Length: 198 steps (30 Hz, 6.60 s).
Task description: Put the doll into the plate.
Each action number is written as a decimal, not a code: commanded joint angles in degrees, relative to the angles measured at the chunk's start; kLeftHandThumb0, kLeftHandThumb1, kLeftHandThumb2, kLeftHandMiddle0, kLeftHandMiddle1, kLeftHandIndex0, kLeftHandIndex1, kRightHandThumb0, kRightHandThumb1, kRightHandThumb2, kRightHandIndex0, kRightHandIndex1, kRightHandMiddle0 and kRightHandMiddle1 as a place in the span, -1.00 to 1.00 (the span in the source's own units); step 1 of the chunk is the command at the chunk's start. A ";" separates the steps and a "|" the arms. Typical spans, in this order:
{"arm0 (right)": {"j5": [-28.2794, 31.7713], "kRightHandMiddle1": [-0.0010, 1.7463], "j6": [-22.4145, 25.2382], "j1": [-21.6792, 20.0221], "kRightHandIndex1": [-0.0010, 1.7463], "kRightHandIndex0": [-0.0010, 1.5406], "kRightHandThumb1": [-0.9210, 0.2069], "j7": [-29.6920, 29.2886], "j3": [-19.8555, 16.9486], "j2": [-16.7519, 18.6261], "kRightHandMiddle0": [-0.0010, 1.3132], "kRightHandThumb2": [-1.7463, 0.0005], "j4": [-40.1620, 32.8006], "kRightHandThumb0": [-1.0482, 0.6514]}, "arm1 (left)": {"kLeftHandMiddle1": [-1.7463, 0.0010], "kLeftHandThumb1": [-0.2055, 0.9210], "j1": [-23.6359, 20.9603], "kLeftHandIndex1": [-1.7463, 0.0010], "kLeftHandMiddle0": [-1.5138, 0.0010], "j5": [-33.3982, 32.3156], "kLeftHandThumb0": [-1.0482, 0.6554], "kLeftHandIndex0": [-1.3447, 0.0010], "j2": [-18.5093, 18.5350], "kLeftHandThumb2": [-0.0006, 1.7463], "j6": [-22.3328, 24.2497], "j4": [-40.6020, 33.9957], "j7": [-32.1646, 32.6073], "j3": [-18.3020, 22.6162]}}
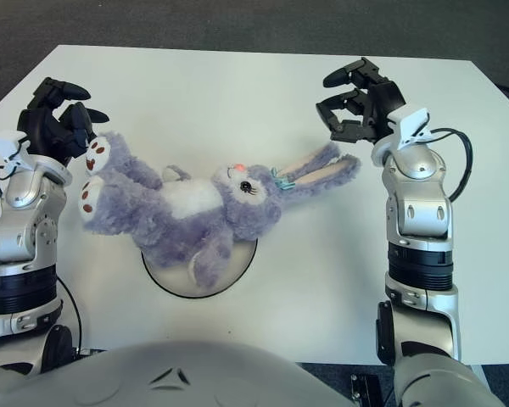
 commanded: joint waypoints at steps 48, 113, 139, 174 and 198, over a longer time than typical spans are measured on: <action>-3.38 0.91 -21.36 -3.68 0.82 -0.13 0.02 -9.96 -0.40 4.06 -0.38 -0.39 39.63 0.22 | -0.91 -0.06 0.12 -1.00 0.16 0.09 0.22 0.43 -5.35 0.48 -2.34 11.51 -4.03 -3.02; -2.76 1.00 -15.95 7.92 0.88 -0.19 0.00 -10.07 10.00 17.12 -0.44 -0.43 22.39 0.22 | -0.95 0.17 3.45 -1.00 0.26 3.65 0.22 0.61 -9.95 0.34 -9.59 16.83 -2.12 -4.91; -3.64 1.00 -14.78 8.81 0.76 -0.21 -0.16 -19.34 9.21 25.57 -0.51 -0.27 18.52 0.22 | -0.88 0.07 6.06 -1.00 0.17 5.84 0.22 0.56 -10.78 0.38 -17.18 17.17 -2.78 -7.49; 7.80 0.90 -17.76 8.97 1.00 -0.03 0.45 -19.75 0.78 32.58 -0.06 -0.77 24.69 0.22 | -0.89 0.01 6.07 -1.00 0.14 4.92 0.22 0.53 -10.95 0.44 -16.85 17.68 -4.22 -8.53; 4.06 0.88 -39.41 8.23 1.00 0.14 0.76 -14.49 1.64 30.83 0.14 -0.97 36.55 0.22 | -0.97 -0.02 5.41 -1.00 0.16 5.64 0.21 0.52 -11.70 0.49 -19.83 21.91 -3.11 -8.61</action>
